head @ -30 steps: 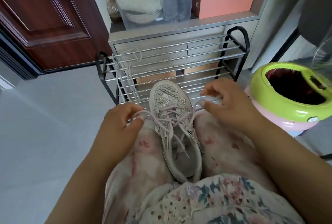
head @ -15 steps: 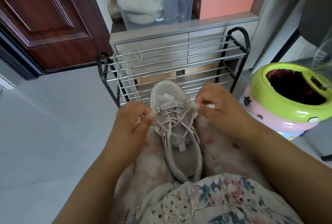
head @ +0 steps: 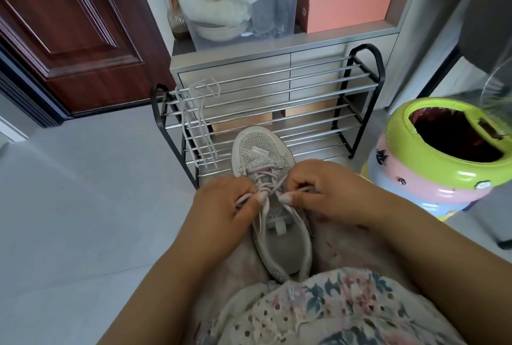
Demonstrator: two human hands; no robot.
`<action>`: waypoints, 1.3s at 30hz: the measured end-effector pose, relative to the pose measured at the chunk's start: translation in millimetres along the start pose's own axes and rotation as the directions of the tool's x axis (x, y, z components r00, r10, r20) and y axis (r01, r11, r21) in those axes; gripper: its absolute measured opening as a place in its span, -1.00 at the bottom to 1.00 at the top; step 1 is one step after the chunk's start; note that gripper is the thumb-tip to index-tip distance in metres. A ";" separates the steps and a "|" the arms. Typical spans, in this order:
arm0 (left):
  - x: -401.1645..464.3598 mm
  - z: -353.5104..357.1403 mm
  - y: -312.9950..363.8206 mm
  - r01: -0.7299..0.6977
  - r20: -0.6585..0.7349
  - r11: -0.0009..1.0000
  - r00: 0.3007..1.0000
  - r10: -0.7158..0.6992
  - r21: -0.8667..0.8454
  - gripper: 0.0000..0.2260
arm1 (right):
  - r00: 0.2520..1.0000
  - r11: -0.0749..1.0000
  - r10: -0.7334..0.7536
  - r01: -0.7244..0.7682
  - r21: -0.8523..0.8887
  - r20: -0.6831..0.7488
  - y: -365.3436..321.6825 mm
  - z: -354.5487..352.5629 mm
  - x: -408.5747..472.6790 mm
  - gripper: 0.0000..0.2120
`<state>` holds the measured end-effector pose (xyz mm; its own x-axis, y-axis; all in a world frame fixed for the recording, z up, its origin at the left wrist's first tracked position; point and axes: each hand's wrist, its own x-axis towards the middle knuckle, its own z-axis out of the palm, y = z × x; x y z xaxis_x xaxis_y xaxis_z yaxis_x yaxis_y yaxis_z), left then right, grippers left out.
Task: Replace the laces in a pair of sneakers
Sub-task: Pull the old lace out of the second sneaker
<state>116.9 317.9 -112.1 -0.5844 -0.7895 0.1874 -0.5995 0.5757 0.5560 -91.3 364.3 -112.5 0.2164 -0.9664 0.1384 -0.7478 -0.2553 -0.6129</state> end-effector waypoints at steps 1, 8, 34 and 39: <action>-1.7 1.8 2.2 0.034 -0.006 0.998 0.999 -0.034 -0.051 -0.75 | 1.000 0.999 0.015 -0.014 0.046 -0.016 -1.4 0.4 -0.6 -0.78; -2.4 -3.6 14.3 0.335 -0.061 0.784 0.902 -0.427 -0.523 -0.80 | 0.963 0.966 0.225 -0.201 0.164 -0.147 -2.1 6.1 -2.9 -0.78; 17.8 -4.7 6.6 0.336 0.114 0.880 0.942 -0.316 -0.336 -0.84 | 0.973 0.974 0.226 -0.225 0.012 -0.048 -17.2 -3.1 20.3 -0.87; 19.3 4.8 3.1 0.321 0.096 0.884 0.947 -0.308 -0.340 -0.89 | 0.948 0.935 0.317 -0.314 0.166 0.012 -12.9 1.9 19.9 -0.88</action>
<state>101.1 305.5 -110.7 -0.4213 -0.9041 -0.0712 -0.5318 0.1827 0.8269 -76.2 348.4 -103.3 -0.0238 -0.9971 -0.0722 -0.6626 0.0698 -0.7457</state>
